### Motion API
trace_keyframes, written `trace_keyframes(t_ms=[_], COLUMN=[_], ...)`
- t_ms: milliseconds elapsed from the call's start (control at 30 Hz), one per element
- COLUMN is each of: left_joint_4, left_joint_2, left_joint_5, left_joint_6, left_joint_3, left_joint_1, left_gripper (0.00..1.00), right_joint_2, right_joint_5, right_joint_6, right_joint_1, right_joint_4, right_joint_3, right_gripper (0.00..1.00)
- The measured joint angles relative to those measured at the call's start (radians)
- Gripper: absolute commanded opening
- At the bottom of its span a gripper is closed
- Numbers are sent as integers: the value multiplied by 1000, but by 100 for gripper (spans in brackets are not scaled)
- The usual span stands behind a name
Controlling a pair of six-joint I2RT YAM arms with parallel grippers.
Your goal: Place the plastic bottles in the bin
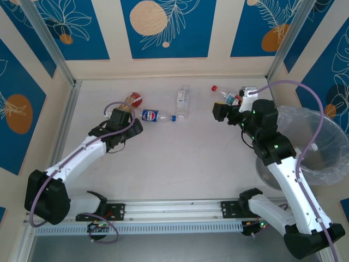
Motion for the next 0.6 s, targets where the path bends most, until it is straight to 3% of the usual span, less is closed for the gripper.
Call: trace_keyframes(t_ms=[300, 600], left_joint_4=[-34, -78], left_joint_2=[38, 240], left_joint_5=[-5, 67], left_joint_6=[35, 434], left_joint_3=[78, 296], left_joint_1=[98, 255], left_gripper=[100, 100], right_joint_2=[20, 0], right_joint_5=[-39, -50], right_joint_6=[-33, -85], right_joint_1=[35, 34], right_joint_4=[24, 34], right_joint_3=[11, -21], right_gripper=[99, 100])
